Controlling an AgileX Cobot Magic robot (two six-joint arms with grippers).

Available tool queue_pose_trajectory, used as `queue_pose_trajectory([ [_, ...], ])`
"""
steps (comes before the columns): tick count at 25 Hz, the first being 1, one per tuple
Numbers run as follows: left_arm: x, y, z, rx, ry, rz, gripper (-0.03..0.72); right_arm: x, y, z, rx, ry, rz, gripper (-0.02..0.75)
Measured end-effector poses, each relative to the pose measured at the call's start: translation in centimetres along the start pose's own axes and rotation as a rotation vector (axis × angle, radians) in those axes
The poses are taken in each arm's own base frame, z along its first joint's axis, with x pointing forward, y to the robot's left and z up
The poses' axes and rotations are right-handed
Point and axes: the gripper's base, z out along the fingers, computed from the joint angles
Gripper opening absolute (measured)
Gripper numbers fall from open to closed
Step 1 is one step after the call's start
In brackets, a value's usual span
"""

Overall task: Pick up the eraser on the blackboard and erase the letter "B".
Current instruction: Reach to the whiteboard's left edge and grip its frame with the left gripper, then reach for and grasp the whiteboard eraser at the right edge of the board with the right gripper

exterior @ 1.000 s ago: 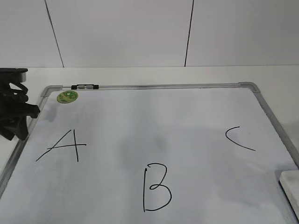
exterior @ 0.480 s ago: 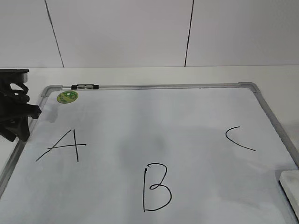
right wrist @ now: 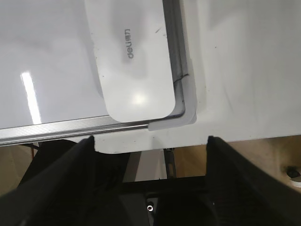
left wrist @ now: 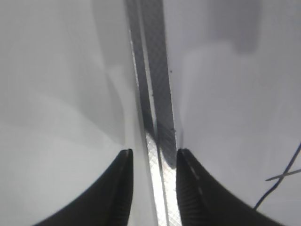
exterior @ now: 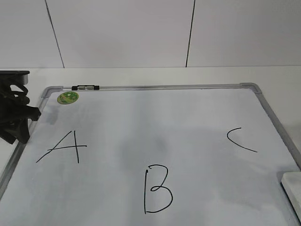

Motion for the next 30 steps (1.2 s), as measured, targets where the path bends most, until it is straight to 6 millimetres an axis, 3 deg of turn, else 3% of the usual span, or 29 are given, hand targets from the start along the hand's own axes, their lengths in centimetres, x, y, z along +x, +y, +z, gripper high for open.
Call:
queue_pose_trajectory([
  [15, -0.06, 0.03, 0.78, 0.002, 0.04, 0.006, 0.229, 0.0, 0.0, 0.0, 0.0, 0.0, 0.0, 0.583],
  [22, -0.06, -0.03, 0.76, 0.007, 0.041, -0.006, 0.033, 0.0, 0.0, 0.0, 0.0, 0.0, 0.0, 0.582],
  [30, -0.1, -0.04, 0.73, 0.008, 0.04, -0.021, 0.027, 0.0, 0.0, 0.0, 0.0, 0.0, 0.0, 0.583],
])
